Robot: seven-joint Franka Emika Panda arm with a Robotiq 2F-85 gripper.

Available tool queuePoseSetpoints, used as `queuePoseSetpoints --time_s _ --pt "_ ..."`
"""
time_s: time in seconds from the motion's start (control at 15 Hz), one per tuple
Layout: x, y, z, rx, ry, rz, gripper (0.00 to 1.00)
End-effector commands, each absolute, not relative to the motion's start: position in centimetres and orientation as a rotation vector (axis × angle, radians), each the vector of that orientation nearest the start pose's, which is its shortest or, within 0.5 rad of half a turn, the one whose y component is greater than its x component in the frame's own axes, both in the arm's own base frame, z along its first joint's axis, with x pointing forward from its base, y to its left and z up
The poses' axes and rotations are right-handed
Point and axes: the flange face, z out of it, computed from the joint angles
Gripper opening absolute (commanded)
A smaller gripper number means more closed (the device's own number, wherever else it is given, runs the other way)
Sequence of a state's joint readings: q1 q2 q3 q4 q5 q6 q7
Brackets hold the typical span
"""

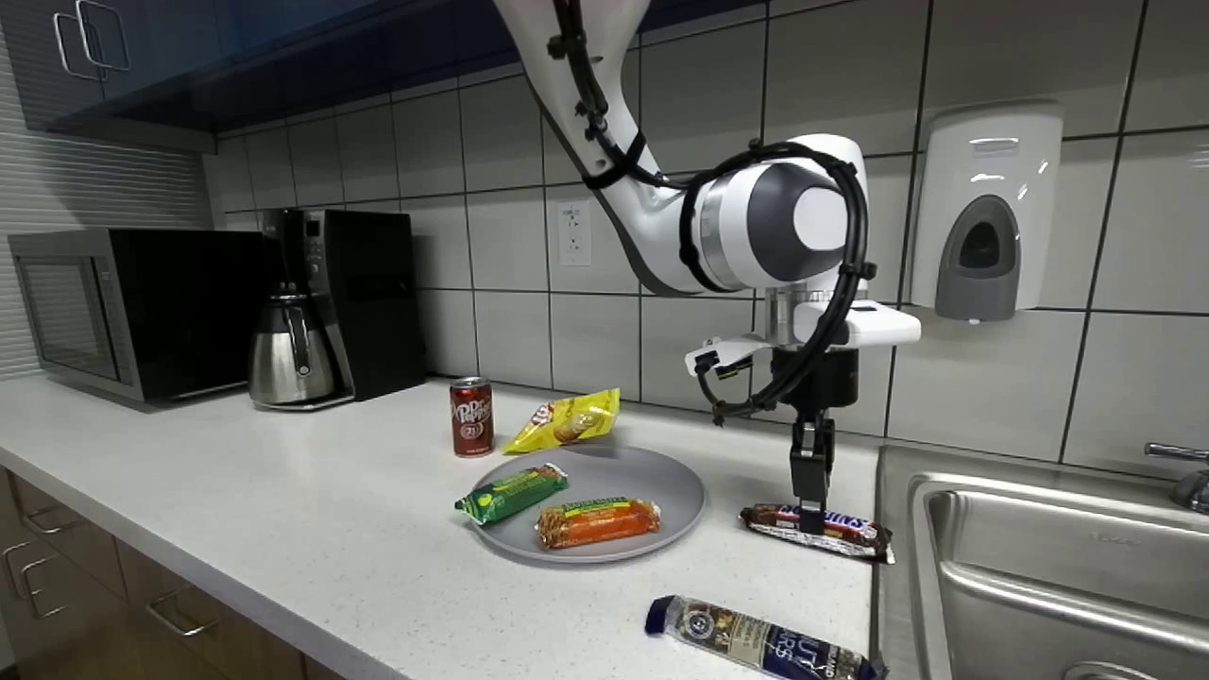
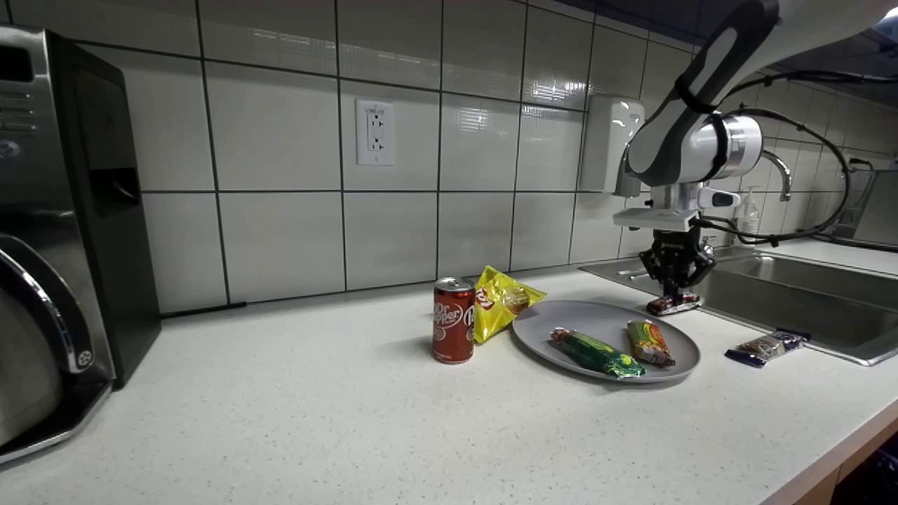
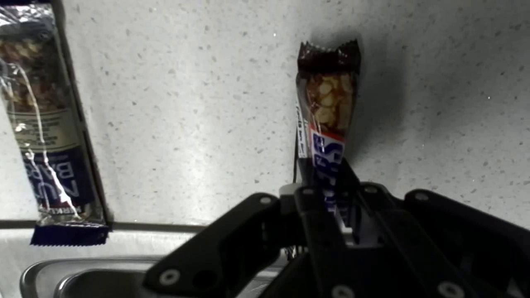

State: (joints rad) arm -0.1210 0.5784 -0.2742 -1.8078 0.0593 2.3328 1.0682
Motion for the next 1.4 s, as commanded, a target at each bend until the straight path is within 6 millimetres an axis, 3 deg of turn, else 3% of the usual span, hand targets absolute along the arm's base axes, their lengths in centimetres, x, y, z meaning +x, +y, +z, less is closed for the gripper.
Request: queuePoseSetpoints --time_s 0.0,0.8,1.33 --pt "60.1 -22.7 24.7 -2.394 2.173 -0.049 0.04" --pt "59.4 -16.5 27.9 -2.454 2.086 -0.112 0.04" --pt "59.2 -11.2 28.4 -2.539 2.02 -0.12 0.04"
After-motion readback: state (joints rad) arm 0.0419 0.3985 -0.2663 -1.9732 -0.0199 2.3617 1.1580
